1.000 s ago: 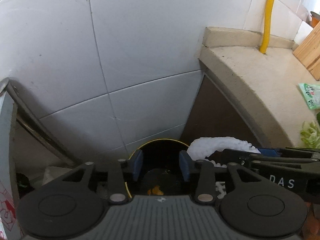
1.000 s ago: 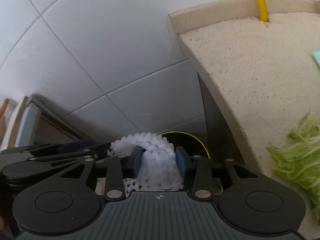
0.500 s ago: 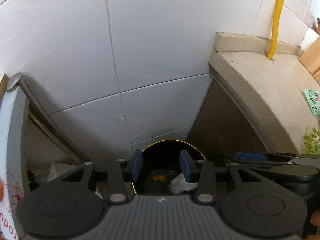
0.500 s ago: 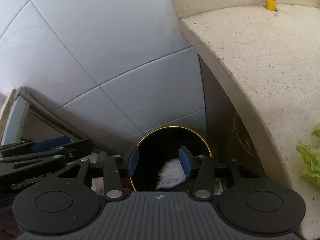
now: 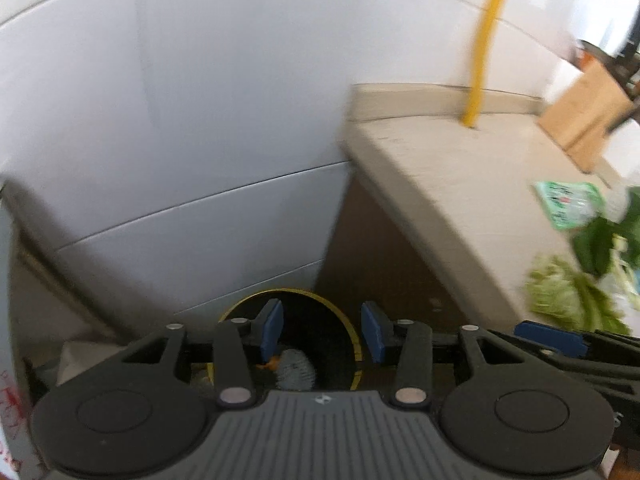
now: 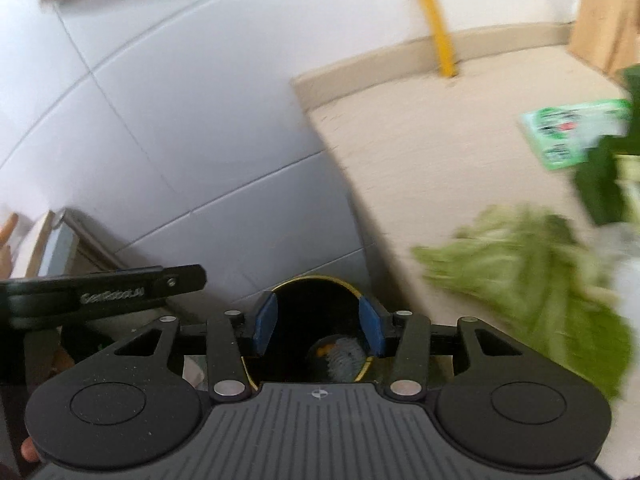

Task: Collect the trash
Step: 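Move both tools back up to the vegetable pile on the counter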

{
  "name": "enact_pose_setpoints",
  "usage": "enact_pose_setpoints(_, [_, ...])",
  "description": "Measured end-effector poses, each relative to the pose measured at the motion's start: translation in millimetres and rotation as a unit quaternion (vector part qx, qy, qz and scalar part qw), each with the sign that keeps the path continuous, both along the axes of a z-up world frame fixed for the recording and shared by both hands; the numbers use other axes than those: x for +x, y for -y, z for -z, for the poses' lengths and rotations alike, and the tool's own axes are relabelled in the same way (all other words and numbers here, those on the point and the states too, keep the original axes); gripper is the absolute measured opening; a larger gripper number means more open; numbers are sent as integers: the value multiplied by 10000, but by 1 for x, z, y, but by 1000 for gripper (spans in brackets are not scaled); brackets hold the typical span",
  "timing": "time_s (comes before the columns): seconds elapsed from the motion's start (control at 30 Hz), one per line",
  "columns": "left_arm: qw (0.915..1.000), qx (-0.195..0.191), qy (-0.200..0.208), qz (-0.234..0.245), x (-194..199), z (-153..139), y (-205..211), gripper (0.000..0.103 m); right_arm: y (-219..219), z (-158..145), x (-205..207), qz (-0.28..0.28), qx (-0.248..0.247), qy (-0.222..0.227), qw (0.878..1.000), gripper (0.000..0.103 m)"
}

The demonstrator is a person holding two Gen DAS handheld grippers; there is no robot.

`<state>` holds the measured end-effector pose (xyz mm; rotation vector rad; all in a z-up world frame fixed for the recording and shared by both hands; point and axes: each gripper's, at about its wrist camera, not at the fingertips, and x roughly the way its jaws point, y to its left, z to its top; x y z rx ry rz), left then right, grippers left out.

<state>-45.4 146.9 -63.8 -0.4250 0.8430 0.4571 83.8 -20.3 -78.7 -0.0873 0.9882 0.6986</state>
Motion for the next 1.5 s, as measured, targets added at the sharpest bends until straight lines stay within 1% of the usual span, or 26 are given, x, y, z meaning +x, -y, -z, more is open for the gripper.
enact_pose_setpoints(0.03, [9999, 6, 46, 105, 4, -3, 6, 42, 9, -6, -1, 92, 25, 77, 9999, 54])
enact_pose_setpoints(0.17, [9981, 12, 201, 587, 26, -13, 30, 43, 45, -30, -5, 495, 115, 360, 9981, 55])
enact_pose_setpoints(0.3, [9939, -49, 335, 1053, 48, -20, 55, 43, 77, -47, -6, 871, -9, 680, 9939, 56])
enact_pose_setpoints(0.47, [9872, -6, 396, 1542, 73, -28, 86, 43, 111, -53, 2, 1276, -123, 792, 9886, 56])
enact_pose_setpoints(0.63, [9810, 110, 363, 1901, 99, -27, 110, 43, 133, -54, 10, 1481, -201, 881, 9848, 58])
enact_pose_setpoints(0.77, [9791, 137, 220, 2019, 113, -16, 119, 43, 150, -54, 13, 1536, -333, 993, 9826, 59])
enact_pose_setpoints(0.87, [9779, 75, 154, 2083, 118, -12, 124, 43, 158, -52, 16, 1526, -362, 945, 9831, 59])
enact_pose_setpoints(0.97, [9773, 40, 209, 2109, 119, -13, 127, 43, 162, -53, 16, 1412, -314, 948, 9849, 59])
enact_pose_setpoints(1.1, [9745, -79, 351, 2213, 118, -23, 132, 43, 164, -50, 22, 1310, -429, 987, 9855, 59])
enact_pose_setpoints(1.23, [9714, -144, 481, 2323, 116, -29, 136, 43, 166, -48, 26, 1204, -378, 947, 9875, 59])
enact_pose_setpoints(1.37, [9699, -108, 433, 2394, 121, -26, 145, 43, 164, -45, 26, 1065, -453, 1005, 9882, 57])
enact_pose_setpoints(1.5, [9665, -156, 547, 2504, 122, -28, 151, 43, 167, -45, 26, 978, -445, 1032, 9888, 53])
